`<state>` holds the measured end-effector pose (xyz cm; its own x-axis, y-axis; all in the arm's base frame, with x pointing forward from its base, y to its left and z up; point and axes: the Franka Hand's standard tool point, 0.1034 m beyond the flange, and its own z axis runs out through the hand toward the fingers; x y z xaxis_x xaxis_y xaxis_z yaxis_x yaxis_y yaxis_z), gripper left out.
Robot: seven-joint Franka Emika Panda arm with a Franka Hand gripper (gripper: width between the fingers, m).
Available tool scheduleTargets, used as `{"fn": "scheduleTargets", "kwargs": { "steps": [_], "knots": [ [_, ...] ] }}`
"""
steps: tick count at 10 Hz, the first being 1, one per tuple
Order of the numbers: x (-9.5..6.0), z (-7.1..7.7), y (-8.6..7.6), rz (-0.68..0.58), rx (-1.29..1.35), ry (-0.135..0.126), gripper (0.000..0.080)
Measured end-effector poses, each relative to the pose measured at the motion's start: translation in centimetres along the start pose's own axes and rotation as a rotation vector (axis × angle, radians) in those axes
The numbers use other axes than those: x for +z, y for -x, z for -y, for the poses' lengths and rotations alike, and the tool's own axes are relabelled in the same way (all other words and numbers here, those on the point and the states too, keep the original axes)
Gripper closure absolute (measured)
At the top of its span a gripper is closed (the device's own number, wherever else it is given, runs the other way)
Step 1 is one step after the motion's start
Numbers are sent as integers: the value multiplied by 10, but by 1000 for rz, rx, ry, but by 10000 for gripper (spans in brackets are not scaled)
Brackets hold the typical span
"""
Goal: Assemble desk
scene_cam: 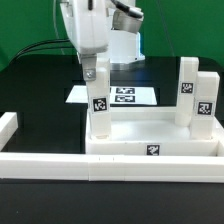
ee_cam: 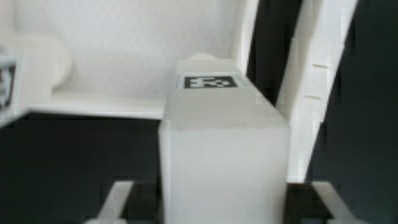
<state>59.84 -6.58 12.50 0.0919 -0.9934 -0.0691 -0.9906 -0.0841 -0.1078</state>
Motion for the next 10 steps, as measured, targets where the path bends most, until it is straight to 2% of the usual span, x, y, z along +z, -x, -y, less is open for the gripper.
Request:
{"fn": "scheduleTargets", "kwargs": {
  "steps": [2, 3, 4, 5, 6, 7, 10],
  "knots": [
    [1, 0, 0, 0, -12, 1, 514],
    [1, 0, 1, 1, -61, 4, 356],
    [-1, 1, 3, 7, -116, 9, 230],
    [-2, 5, 6, 2, -211, 8, 230],
    [-2, 6, 11, 3, -361, 8, 164],
    [0, 7, 16, 8, -435, 9, 154],
    [0, 6, 16, 10, -653, 8, 151]
  ]
}}
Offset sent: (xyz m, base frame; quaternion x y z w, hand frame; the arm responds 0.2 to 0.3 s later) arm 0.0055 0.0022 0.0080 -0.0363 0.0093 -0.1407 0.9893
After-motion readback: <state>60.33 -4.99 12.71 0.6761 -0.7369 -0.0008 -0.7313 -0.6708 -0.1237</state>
